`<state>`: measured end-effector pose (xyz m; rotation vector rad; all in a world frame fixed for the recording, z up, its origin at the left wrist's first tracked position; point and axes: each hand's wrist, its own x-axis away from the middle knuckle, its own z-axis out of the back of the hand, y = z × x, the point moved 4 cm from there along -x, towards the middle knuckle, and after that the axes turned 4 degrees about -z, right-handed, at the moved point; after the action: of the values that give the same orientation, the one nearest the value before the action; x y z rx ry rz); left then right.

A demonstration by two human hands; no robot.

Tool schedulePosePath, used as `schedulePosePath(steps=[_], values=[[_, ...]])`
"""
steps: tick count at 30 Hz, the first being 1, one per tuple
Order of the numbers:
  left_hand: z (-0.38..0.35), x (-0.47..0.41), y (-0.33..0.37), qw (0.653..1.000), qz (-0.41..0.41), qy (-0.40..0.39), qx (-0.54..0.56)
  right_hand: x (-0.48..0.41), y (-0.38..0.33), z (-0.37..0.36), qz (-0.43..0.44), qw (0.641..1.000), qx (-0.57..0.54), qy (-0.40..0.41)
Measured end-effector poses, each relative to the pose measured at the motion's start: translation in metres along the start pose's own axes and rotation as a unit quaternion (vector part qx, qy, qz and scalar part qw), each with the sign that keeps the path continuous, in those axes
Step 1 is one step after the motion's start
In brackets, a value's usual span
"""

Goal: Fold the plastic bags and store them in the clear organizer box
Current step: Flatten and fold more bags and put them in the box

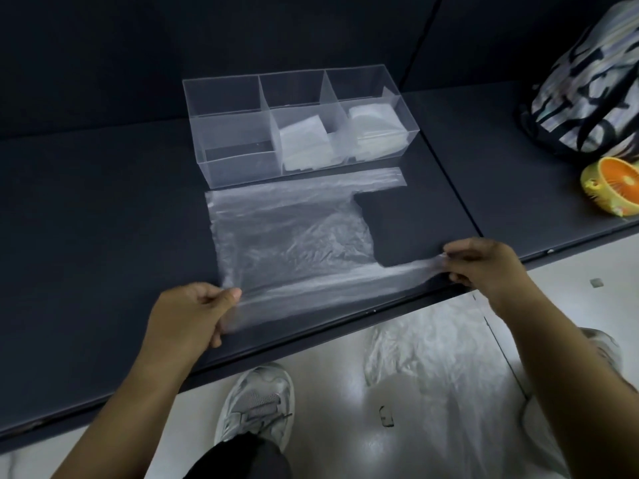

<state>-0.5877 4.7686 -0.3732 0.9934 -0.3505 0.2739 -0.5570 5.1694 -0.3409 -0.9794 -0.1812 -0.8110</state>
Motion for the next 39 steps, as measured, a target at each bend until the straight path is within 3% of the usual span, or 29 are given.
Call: schedulePosePath(steps=[2,3,6,8,9,12,14,18,22,25,27,30,32,33,36,37,39], values=[[0.005,0.005,0.005,0.995,-0.004,-0.021,-0.096,0.007,-0.008,0.003,0.019,0.985,0.153,0.076],[0.009,0.007,0.01,0.988,-0.031,0.008,-0.151,0.014,-0.015,0.001,0.037,0.965,0.23,0.119],[0.01,0.016,0.041,0.936,-0.226,0.177,-0.203,0.045,-0.052,-0.036,0.139,0.931,0.25,0.227],[-0.008,0.016,0.057,0.895,-0.338,0.198,-0.213,0.074,-0.083,-0.092,0.271,0.924,0.209,0.17],[-0.019,0.012,0.059,0.891,-0.354,0.161,-0.235,0.088,-0.094,-0.124,0.326,0.92,0.192,0.102],[-0.042,-0.008,0.041,0.873,-0.283,0.008,-0.397,0.11,-0.103,-0.203,0.388,0.901,0.182,-0.063],[-0.043,-0.016,0.022,0.843,-0.262,-0.011,-0.47,0.099,-0.089,-0.222,0.378,0.886,0.257,-0.073],[-0.042,-0.018,0.019,0.85,-0.266,0.015,-0.454,0.061,-0.054,-0.185,0.366,0.845,0.389,0.017],[-0.041,-0.017,0.022,0.843,-0.269,0.019,-0.465,0.014,-0.019,-0.102,0.268,0.869,0.402,0.106],[-0.033,-0.003,0.028,0.845,-0.36,0.036,-0.394,-0.008,-0.003,-0.045,0.199,0.885,0.378,0.188],[-0.031,0.015,0.016,0.83,-0.449,-0.011,-0.33,-0.007,-0.002,-0.029,0.187,0.891,0.353,0.214],[-0.031,0.044,-0.009,0.779,-0.497,-0.089,-0.372,0.024,-0.013,-0.051,0.268,0.914,0.27,0.142],[-0.031,0.055,-0.018,0.754,-0.513,-0.064,-0.405,0.063,-0.02,-0.089,0.336,0.91,0.241,0.024],[-0.03,0.058,-0.018,0.751,-0.526,-0.035,-0.398,0.085,-0.023,-0.109,0.375,0.892,0.25,-0.032],[-0.024,0.066,-0.014,0.764,-0.561,0.041,-0.316,0.132,-0.019,-0.156,0.485,0.811,0.308,-0.109],[-0.023,0.068,-0.012,0.772,-0.565,0.058,-0.286,0.138,-0.017,-0.164,0.5,0.796,0.322,-0.109],[-0.02,0.07,-0.006,0.802,-0.549,0.071,-0.226,0.141,-0.014,-0.167,0.507,0.8,0.31,-0.081]])
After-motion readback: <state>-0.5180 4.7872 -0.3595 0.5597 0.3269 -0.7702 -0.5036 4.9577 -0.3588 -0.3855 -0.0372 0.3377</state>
